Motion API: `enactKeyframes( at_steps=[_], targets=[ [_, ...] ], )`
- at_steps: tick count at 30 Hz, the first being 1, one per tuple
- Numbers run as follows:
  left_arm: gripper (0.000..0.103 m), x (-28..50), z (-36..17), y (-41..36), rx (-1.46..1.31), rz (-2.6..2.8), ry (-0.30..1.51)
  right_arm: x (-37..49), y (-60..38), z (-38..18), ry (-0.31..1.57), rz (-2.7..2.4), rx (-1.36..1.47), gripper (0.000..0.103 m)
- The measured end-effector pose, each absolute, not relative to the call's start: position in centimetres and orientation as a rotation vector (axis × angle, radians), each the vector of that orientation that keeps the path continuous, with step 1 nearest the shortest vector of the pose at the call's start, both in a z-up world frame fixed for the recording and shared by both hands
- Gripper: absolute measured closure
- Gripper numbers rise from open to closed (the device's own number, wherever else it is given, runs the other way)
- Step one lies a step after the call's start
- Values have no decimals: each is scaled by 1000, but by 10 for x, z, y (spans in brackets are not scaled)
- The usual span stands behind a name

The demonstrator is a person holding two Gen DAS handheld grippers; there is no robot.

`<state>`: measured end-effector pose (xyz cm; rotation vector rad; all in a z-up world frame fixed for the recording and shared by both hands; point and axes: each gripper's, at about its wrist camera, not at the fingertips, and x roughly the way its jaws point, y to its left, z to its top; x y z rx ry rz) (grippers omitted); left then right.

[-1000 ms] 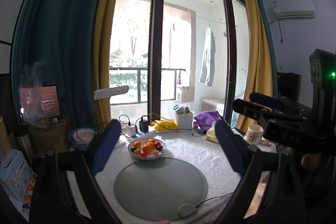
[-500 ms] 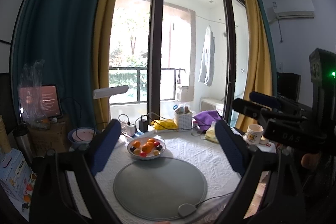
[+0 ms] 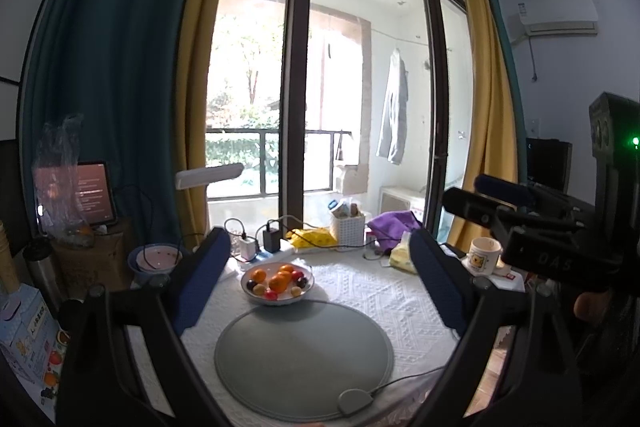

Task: Organize fruits

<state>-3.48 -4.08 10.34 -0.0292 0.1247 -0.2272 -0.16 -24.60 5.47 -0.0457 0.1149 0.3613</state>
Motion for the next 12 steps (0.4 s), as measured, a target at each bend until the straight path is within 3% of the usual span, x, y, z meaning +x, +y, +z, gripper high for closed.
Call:
enactKeyframes(
  at_steps=[12],
  targets=[
    [11,-33,103,-45,-14,-239,131,-2,-246,55,120,362,-46,35]
  ],
)
